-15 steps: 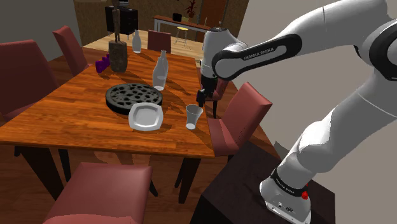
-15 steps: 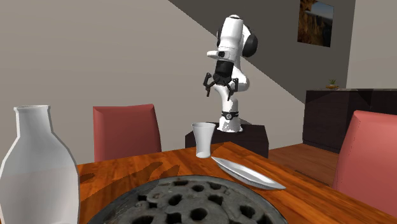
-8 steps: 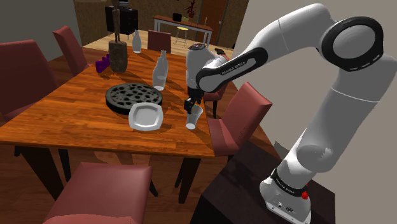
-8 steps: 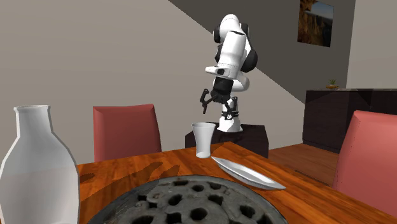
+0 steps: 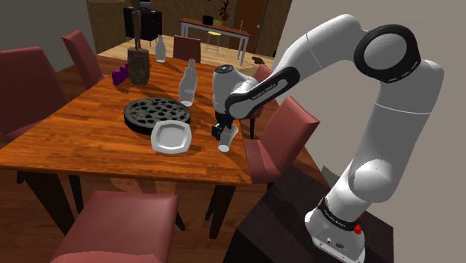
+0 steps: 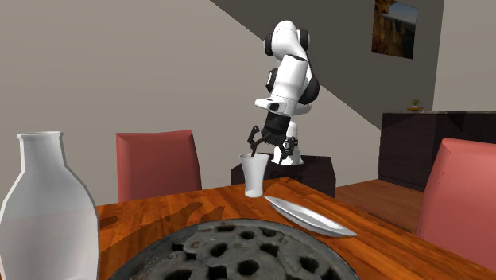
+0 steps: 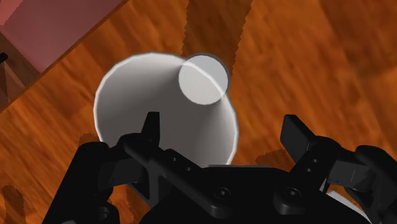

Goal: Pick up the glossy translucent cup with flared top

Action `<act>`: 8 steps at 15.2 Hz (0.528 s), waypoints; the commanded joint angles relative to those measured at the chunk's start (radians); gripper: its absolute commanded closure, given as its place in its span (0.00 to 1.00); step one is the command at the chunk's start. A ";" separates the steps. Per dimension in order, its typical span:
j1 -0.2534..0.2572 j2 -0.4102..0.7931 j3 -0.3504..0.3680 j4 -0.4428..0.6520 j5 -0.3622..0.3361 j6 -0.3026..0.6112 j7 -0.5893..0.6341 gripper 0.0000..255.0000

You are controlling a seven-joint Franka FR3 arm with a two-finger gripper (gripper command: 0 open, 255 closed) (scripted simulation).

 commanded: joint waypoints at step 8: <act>0.004 0.030 -0.005 -0.004 -0.019 0.030 0.022 1.00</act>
